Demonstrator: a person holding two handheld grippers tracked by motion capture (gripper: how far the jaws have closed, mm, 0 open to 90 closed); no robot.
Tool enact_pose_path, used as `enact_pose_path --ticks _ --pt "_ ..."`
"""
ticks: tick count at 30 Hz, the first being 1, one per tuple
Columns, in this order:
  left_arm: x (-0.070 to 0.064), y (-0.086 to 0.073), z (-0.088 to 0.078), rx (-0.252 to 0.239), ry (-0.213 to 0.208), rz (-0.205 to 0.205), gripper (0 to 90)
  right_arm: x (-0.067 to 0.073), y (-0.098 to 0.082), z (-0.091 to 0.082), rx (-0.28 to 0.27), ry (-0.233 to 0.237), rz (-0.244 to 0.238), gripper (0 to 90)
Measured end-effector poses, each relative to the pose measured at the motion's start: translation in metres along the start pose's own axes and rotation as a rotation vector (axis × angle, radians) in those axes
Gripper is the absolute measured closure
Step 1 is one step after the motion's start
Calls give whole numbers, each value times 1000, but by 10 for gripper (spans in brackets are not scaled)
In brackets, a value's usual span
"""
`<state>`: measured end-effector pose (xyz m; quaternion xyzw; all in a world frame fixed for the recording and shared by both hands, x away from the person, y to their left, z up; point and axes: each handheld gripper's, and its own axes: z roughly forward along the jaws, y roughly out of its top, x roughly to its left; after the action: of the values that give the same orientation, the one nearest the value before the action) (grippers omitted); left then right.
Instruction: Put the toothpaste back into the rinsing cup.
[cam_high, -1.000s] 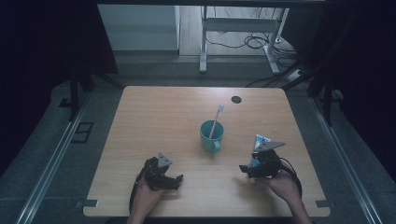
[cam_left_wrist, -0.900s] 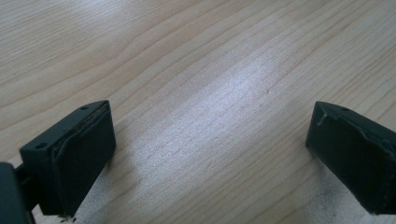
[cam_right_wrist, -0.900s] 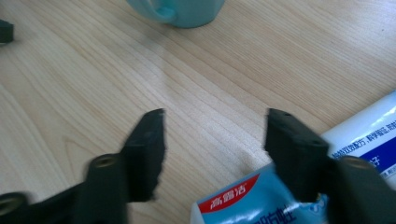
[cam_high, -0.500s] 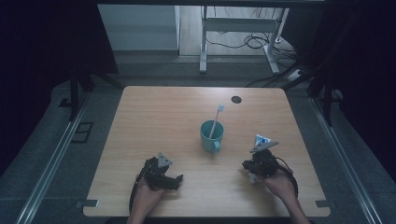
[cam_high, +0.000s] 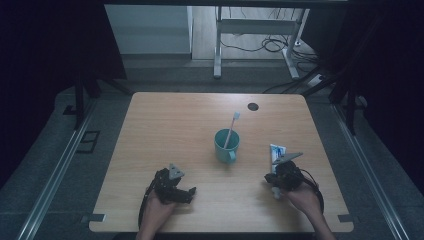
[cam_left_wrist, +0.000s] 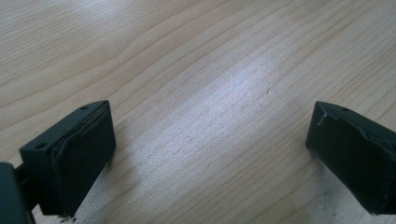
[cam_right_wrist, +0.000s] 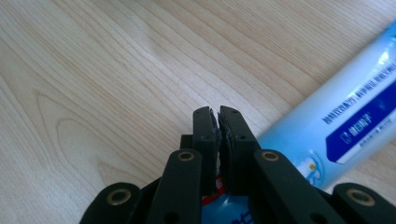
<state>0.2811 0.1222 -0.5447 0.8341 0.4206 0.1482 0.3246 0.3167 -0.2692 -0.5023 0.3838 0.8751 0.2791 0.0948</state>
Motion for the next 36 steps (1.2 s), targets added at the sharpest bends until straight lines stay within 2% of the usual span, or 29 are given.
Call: enact_pose_path --ticks 19,25,30,36 --pt "0 0 0 1 -1 5 15 -18 -17 -12 12 -3 56 805" --pt "1 0 0 3 0 8 15 -23 -22 -17 22 -19 41 792" --pt "1 0 0 4 -1 10 15 -27 -27 -22 28 -26 55 786" --pt "1 0 0 4 0 9 15 -25 -25 -25 26 -22 50 759"
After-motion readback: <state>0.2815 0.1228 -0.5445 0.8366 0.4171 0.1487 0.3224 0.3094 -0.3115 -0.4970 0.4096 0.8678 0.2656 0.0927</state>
